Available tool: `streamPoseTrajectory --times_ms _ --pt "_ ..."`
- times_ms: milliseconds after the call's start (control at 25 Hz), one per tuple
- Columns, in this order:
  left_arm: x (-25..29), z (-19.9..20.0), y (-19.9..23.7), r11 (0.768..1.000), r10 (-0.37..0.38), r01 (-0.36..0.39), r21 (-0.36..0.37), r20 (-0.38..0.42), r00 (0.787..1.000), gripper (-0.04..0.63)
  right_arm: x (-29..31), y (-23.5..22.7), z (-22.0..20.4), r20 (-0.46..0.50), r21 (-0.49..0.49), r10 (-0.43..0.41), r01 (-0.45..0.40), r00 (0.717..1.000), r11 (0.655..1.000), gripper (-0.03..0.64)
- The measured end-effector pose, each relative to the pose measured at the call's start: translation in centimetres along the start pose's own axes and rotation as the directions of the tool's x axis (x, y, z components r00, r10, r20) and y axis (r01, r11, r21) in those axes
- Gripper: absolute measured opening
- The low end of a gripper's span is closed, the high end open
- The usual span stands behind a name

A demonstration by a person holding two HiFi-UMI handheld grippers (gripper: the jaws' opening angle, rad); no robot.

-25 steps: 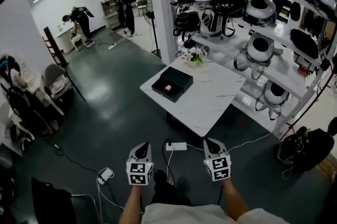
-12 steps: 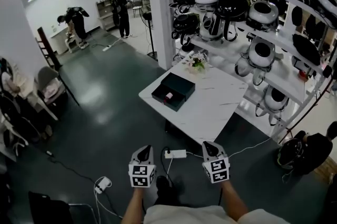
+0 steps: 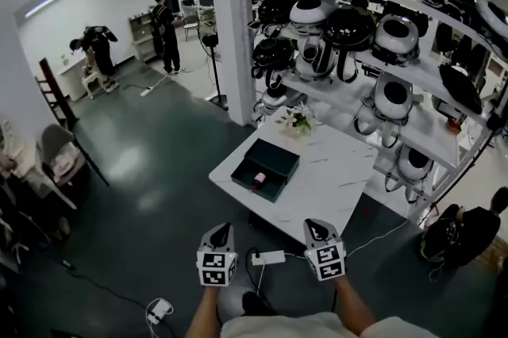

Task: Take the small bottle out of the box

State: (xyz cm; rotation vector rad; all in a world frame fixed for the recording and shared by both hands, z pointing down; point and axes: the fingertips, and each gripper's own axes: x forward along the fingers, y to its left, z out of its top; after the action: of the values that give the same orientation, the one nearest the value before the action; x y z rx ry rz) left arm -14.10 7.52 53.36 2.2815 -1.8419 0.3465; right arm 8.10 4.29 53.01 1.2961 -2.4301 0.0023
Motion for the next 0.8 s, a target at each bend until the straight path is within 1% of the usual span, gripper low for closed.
streamPoseTrajectory --times_ms 200,400,640,800 --pt "3.5 1.4 5.3 1.000 -0.014 0.014 0.003 0.006 1.000 0.018 5.4 0.4 3.0 0.002 -0.015 -0.023 0.023 1.000 1.000 0.021" --pt "6.8 2.1 8.9 0.999 -0.047 0.047 0.004 0.010 0.999 0.018 9.5 0.8 4.6 -0.006 -0.031 -0.048 0.048 0.999 0.998 0.021" --pt "10.3 1.9 11.2 0.995 -0.101 0.101 0.021 0.005 0.995 0.018 12.7 1.3 4.7 -0.031 -0.048 -0.081 0.080 0.996 0.996 0.021" --pt "12.2 2.2 11.1 0.991 -0.134 0.134 0.024 -0.005 0.991 0.018 13.6 1.2 4.8 -0.043 -0.059 -0.093 0.090 0.995 0.994 0.021"
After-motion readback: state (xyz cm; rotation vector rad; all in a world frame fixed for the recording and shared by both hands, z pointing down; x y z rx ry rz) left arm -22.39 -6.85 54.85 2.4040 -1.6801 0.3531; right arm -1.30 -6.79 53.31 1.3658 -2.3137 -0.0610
